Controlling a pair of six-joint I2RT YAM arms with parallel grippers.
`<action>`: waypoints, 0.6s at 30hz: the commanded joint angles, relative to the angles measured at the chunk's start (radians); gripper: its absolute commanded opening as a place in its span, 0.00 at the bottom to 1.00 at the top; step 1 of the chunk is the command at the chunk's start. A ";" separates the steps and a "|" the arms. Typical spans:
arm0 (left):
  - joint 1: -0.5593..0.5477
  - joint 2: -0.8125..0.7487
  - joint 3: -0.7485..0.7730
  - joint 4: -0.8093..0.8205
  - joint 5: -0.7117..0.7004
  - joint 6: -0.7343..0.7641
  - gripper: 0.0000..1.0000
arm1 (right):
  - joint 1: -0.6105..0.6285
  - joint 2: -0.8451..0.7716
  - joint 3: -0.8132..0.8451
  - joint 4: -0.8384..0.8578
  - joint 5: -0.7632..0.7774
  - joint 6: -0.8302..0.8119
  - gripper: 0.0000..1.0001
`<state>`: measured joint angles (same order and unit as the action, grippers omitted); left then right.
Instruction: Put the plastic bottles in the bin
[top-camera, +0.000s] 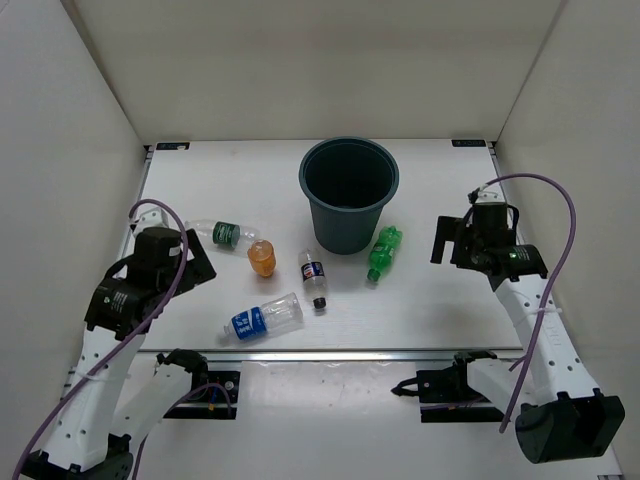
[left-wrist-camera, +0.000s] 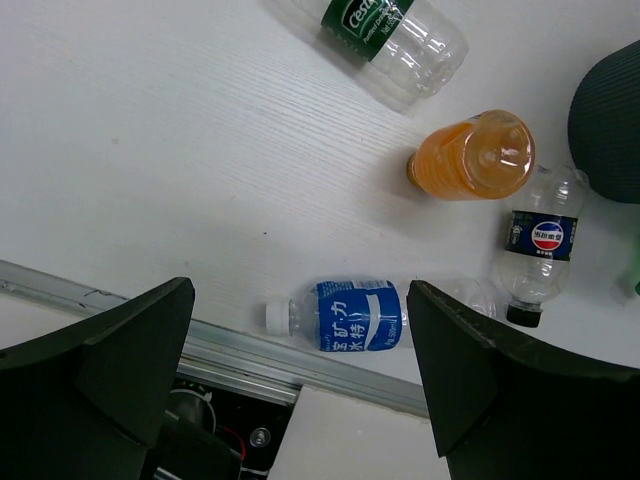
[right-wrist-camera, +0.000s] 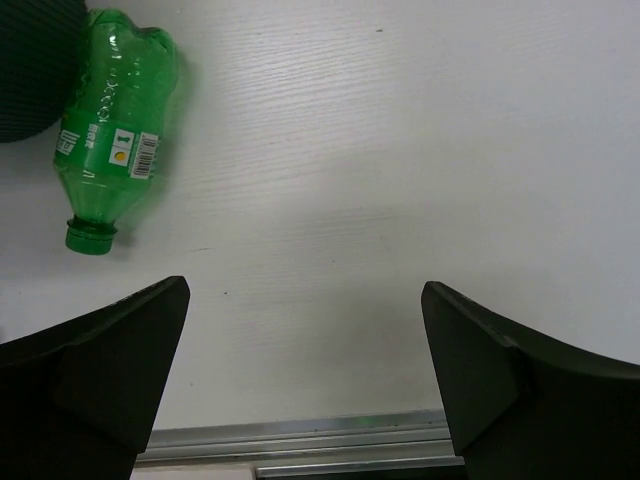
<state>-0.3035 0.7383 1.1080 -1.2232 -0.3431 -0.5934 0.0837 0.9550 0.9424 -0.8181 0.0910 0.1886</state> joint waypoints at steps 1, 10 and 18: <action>-0.008 0.007 0.004 0.033 -0.013 0.040 0.99 | 0.043 -0.013 0.033 0.054 0.044 0.031 0.99; -0.014 -0.011 -0.042 0.077 0.062 0.064 0.98 | 0.030 -0.091 -0.086 0.164 -0.147 0.046 0.99; -0.048 0.012 -0.138 0.218 0.161 0.070 0.99 | 0.243 -0.035 -0.284 0.409 -0.142 0.219 0.99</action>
<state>-0.3393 0.7269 0.9859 -1.0870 -0.2329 -0.5373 0.2798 0.8997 0.7029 -0.5774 -0.0391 0.3050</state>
